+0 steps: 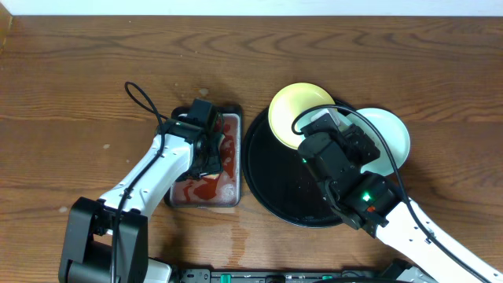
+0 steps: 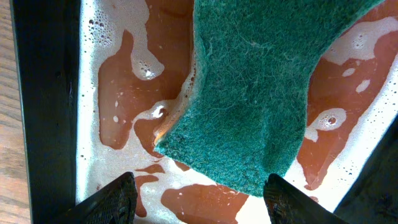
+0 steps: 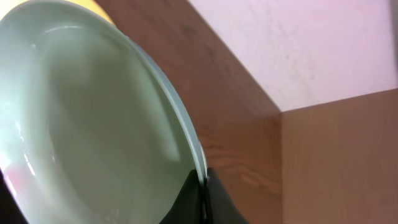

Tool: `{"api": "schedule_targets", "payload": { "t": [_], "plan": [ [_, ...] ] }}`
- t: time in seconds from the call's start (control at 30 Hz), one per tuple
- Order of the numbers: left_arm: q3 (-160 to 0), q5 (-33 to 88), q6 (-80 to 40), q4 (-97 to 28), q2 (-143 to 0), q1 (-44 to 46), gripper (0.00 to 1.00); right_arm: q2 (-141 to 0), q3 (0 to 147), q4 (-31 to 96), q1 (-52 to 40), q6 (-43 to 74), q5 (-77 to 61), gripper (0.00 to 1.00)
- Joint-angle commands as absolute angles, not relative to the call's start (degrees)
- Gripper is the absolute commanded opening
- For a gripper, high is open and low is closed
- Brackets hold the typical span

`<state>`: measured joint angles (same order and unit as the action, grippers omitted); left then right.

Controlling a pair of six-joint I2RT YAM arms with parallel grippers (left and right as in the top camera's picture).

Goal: Clean dirty plates on tray and stack at the side
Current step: 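Carry the light blue plate right and set it on the table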

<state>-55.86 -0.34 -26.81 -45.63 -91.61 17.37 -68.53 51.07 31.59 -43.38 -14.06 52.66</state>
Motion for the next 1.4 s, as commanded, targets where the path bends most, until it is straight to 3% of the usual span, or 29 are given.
{"api": "schedule_targets", "payload": {
  "t": [0.0, 0.3, 0.57, 1.17, 1.37],
  "plan": [
    [-55.27, -0.49, -27.09, -45.82, -91.72, 17.43, 0.67, -68.58, 52.77, 29.76, -43.99, -17.34, 57.21, 0.01],
    [-55.27, -0.49, -27.09, -45.82, -91.72, 17.43, 0.67, -68.60, 52.77, 22.15, -43.99, -28.99, 57.23, 0.01],
    [-55.27, -0.49, -27.09, -45.82, -91.72, 17.43, 0.66, -68.60, 52.77, 18.26, -43.97, -32.51, 57.25, 0.01],
    [-55.27, -0.49, -27.09, -45.84, -91.72, 17.43, 0.66, -68.60, 52.75, 16.51, -43.68, -32.05, 57.63, 0.01],
    [-55.27, -0.49, -27.09, -45.89, -91.72, 17.43, 0.66, -68.60, 52.75, 16.67, -39.05, -18.55, 57.60, 0.01]
  ]
}}
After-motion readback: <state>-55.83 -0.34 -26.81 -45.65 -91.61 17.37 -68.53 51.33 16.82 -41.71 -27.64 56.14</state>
